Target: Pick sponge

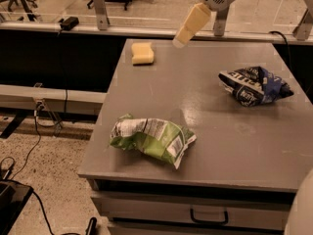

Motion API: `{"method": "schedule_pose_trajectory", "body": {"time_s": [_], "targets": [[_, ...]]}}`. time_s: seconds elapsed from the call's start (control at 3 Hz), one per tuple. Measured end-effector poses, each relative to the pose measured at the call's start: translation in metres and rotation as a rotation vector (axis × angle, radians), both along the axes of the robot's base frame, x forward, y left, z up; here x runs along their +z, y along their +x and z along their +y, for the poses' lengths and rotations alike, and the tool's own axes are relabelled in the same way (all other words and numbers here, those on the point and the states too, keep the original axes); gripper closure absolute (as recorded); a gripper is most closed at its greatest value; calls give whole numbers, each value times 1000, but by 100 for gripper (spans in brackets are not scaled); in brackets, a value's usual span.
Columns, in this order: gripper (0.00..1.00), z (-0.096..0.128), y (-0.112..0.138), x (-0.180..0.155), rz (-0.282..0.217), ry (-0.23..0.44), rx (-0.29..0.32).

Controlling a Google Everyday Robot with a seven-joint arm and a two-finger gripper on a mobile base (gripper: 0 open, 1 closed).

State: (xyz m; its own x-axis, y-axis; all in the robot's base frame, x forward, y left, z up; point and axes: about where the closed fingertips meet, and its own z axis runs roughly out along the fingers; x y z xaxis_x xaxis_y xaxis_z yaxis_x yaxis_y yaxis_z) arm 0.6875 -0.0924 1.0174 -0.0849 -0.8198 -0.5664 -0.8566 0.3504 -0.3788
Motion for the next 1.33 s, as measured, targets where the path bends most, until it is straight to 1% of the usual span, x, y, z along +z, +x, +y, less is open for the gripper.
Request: {"method": "schedule_pose_trajectory", "body": {"time_s": [0.33,0.67,1.0,1.33], "targets": [[0,0,0,0,0,0,0],[0,0,18,-8,-16,22,-23],[0,-1,59,-20,-61,93,-94],[0,8,103,-35,-111,190,-162]]}}
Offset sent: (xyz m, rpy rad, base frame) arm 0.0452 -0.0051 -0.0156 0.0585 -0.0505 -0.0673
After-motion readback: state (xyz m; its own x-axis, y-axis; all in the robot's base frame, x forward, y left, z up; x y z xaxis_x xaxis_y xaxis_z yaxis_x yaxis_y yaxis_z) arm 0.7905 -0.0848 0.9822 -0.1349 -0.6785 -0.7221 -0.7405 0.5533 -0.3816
